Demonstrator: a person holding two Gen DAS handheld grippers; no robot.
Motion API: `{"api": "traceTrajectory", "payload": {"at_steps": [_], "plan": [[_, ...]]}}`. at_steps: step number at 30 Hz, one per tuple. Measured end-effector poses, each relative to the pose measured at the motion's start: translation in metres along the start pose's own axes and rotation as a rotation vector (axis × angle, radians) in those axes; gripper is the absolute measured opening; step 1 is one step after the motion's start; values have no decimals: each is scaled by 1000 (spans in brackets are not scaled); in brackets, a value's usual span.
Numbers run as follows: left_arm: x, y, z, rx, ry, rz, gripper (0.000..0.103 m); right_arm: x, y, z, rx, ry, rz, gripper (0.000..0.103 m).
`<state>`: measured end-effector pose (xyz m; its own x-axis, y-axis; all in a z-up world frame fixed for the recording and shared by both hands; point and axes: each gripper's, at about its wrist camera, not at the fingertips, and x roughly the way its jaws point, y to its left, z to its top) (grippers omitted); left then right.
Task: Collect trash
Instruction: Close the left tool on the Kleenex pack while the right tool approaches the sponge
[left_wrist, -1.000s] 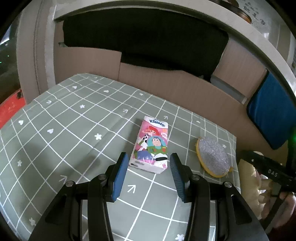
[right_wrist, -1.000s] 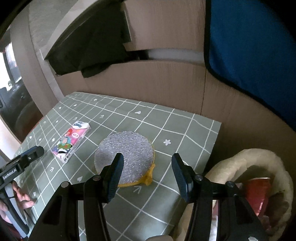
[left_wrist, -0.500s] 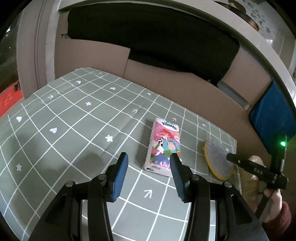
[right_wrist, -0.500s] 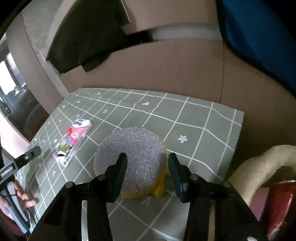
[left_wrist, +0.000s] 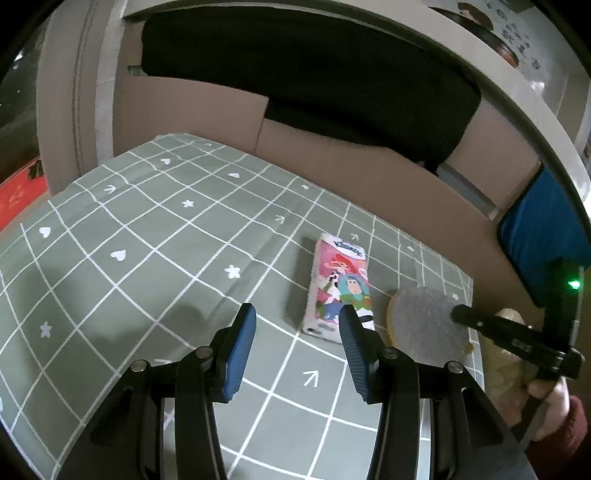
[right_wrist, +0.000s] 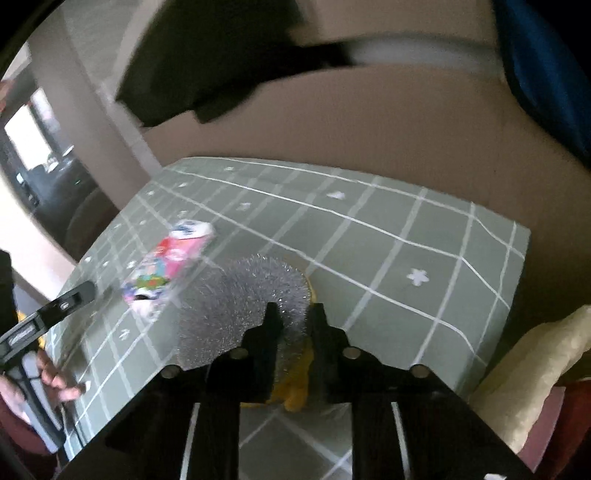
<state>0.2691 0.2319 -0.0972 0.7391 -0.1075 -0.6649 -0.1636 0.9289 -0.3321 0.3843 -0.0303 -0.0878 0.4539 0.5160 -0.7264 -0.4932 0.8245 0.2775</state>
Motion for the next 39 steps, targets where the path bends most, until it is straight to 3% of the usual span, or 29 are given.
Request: {"api": "traceTrajectory", "payload": {"at_steps": [11, 21, 24, 28, 31, 36, 39], "plan": [[-14, 17, -2, -19, -16, 21, 48, -37, 84, -9, -205, -28, 76, 12], [-20, 26, -1, -21, -20, 36, 48, -22, 127, -34, -352, 17, 78, 12], [-18, 22, 0, -1, -11, 21, 48, -21, 122, -33, -321, 31, 101, 6], [-6, 4, 5, 37, 20, -48, 48, -34, 97, -29, -244, 12, 100, 6], [15, -18, 15, 91, 72, -93, 48, -46, 76, -30, -215, -11, 44, 6], [60, -41, 27, 165, 153, 2, 48, -62, 41, -40, -159, -51, -33, 11], [83, -45, 23, 179, 204, 32, 49, -65, 25, -46, -136, -69, -64, 28]]}}
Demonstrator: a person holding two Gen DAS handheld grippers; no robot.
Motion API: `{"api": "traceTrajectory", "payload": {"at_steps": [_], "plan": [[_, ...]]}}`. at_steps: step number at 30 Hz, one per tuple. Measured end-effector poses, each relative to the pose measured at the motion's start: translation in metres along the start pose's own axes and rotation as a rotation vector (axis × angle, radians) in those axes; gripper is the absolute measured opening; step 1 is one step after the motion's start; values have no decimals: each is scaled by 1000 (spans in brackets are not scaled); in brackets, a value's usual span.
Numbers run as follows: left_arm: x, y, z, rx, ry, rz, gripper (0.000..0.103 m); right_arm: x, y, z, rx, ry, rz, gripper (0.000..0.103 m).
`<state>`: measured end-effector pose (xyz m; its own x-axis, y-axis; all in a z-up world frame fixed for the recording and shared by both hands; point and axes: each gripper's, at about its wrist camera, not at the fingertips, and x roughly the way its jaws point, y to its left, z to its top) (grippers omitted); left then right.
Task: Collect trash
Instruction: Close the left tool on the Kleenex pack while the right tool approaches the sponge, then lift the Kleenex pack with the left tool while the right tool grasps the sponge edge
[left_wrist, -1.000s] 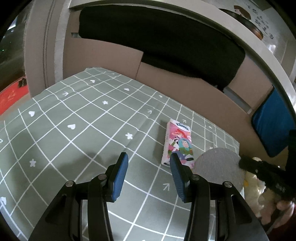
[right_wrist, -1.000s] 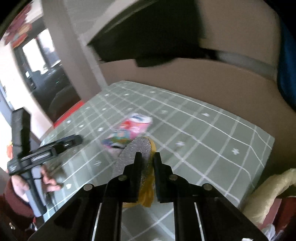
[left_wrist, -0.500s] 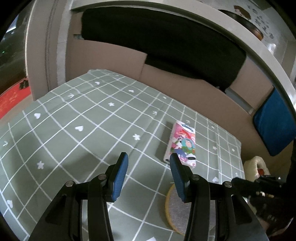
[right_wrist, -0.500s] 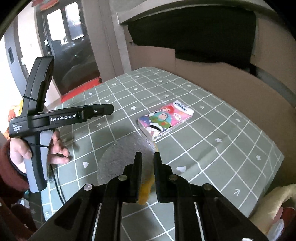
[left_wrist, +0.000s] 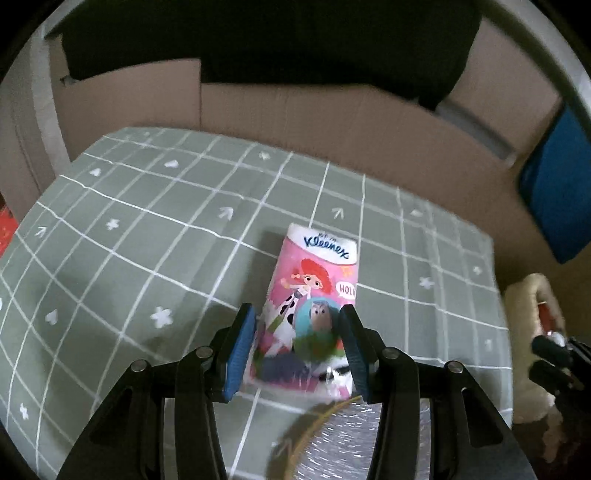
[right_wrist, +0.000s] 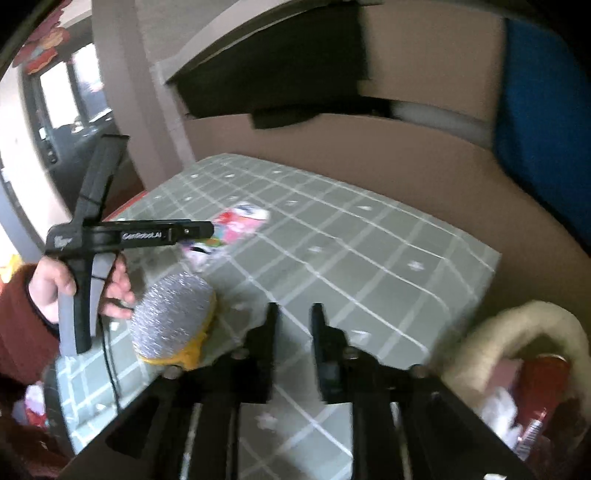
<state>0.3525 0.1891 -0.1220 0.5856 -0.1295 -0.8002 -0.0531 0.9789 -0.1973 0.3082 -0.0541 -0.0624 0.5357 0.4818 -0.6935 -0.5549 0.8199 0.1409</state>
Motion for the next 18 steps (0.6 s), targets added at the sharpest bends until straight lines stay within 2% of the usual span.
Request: {"api": "traceTrajectory", "payload": {"at_steps": [1, 5, 9, 12, 14, 18], "plan": [[4, -3, 0, 3, 4, 4, 50, 1, -6, -3, 15, -1, 0, 31], [17, -9, 4, -28, 26, 20, 54, 8, -21, -14, 54, 24, 24, 34], [20, -15, 7, -30, 33, 52, 54, 11, -17, -19, 43, 33, 40, 36], [17, -13, 6, -49, 20, 46, 47, 10, -9, -19, 29, 35, 59, 42], [10, -10, 4, -86, 5, 33, 38, 10, -3, -20, 13, 39, 64, 43], [-19, -3, -13, -110, -6, 6, 35, 11, -2, -20, 27, 59, 74, 43]]}}
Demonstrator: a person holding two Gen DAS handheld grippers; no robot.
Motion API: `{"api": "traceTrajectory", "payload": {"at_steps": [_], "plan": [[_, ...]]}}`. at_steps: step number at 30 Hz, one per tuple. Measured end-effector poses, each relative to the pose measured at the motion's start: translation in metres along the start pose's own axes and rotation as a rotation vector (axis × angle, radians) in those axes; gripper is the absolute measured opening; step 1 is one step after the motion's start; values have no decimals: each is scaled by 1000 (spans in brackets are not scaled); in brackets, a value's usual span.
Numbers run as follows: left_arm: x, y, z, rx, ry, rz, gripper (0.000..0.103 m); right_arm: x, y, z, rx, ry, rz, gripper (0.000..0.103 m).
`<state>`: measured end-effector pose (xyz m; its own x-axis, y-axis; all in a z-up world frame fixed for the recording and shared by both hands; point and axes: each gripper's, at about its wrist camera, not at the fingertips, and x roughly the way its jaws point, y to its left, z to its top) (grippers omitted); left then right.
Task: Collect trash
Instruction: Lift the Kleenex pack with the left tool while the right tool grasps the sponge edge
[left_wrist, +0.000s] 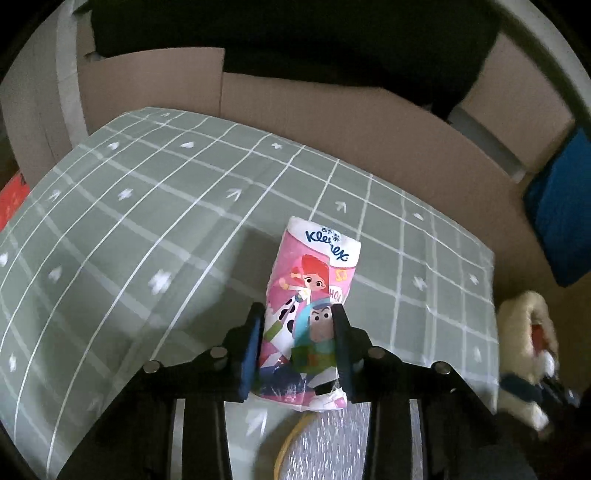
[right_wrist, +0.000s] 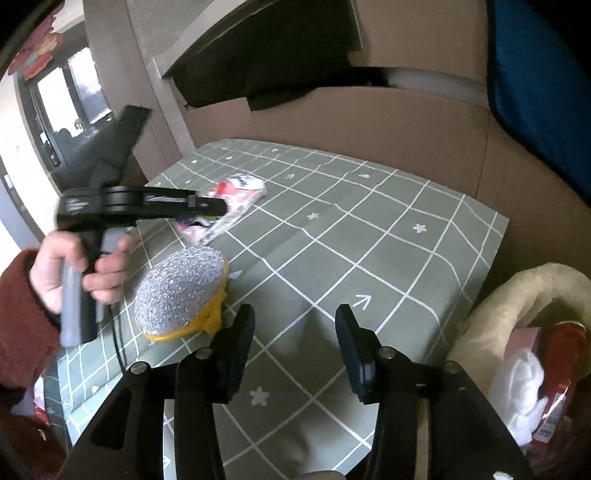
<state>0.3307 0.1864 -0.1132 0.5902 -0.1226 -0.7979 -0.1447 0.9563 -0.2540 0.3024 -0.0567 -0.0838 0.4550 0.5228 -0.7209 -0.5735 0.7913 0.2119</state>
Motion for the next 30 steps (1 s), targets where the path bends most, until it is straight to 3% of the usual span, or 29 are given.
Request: {"api": "traceTrajectory", "payload": {"at_steps": [6, 12, 15, 19, 22, 30], "plan": [[-72, 17, -36, 8, -98, -10, 35, -1, 21, 4, -49, 22, 2, 43], [-108, 29, -75, 41, -53, -77, 35, -2, 37, 10, -76, 26, -35, 43], [-111, 40, -91, 7, -12, -103, 35, -4, 39, 11, -65, 17, -51, 43], [-109, 42, -106, 43, 27, -93, 35, -4, 36, 12, -19, 12, -43, 43], [-102, 38, -114, 66, 69, -99, 35, -2, 36, 13, 5, 15, -14, 43], [-88, 26, -117, 121, 82, -68, 35, 24, 40, 10, 53, 61, 90, 43]]}}
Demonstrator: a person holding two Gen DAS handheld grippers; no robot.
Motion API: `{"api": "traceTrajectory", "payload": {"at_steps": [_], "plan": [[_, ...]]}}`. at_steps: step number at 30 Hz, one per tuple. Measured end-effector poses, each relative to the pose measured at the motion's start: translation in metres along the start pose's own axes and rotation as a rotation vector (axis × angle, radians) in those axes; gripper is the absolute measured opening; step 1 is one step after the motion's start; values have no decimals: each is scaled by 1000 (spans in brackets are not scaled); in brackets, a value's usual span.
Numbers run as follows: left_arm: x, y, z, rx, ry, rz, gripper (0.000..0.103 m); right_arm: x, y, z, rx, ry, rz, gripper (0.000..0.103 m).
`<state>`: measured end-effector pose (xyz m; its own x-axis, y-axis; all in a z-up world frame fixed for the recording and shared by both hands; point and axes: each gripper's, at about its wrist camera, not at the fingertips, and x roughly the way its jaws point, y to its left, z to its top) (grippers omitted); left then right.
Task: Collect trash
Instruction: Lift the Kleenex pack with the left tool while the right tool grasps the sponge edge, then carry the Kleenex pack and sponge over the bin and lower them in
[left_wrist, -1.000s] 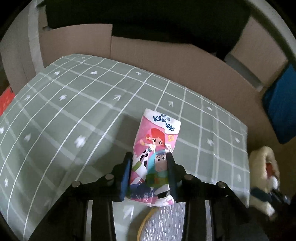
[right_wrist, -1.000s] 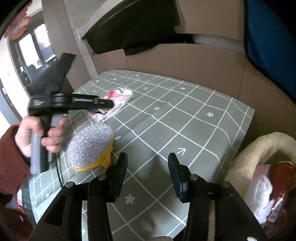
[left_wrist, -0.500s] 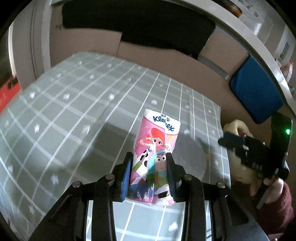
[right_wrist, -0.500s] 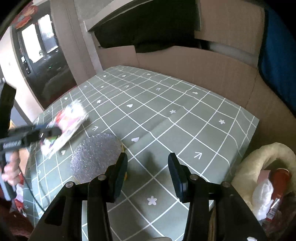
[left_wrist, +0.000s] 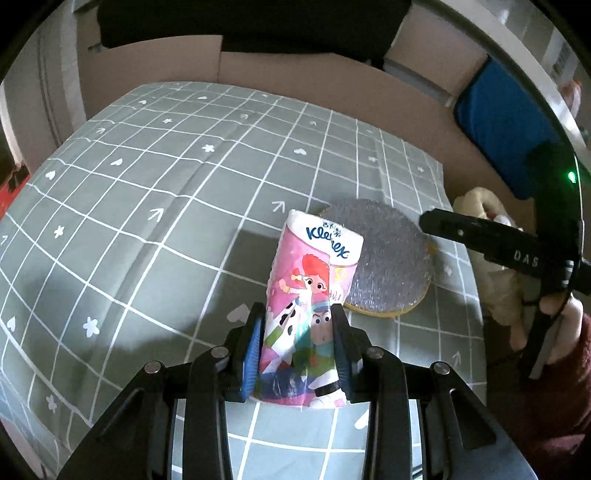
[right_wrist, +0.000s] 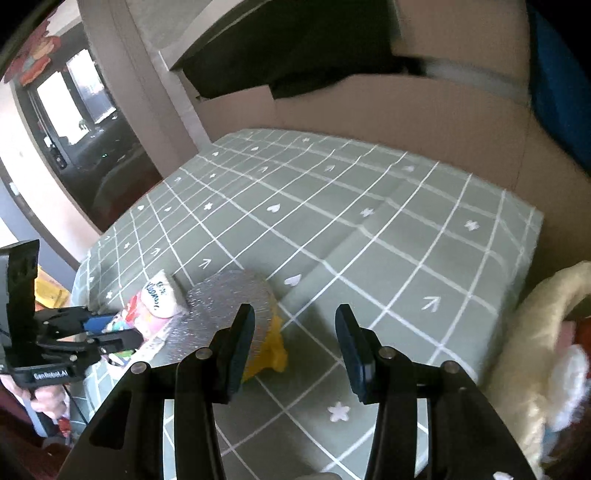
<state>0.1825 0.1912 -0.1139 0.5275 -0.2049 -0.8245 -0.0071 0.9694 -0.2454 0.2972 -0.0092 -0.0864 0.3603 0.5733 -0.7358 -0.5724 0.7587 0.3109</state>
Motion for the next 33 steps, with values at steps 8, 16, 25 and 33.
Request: {"api": "traceTrajectory", "payload": {"at_steps": [8, 16, 25, 33], "plan": [[5, 4, 0, -11, -2, -17, 35, 23, -6, -9, 133, 40, 169, 45], [6, 2, 5, -64, -19, -36, 35, 20, 33, -5, -14, 35, 145, 23], [-19, -44, 40, -16, -194, -26, 35, -62, 49, 4, -178, -163, -75, 16], [-53, -125, 70, 118, -390, -34, 35, -149, 19, -2, -156, -333, -266, 16]]}}
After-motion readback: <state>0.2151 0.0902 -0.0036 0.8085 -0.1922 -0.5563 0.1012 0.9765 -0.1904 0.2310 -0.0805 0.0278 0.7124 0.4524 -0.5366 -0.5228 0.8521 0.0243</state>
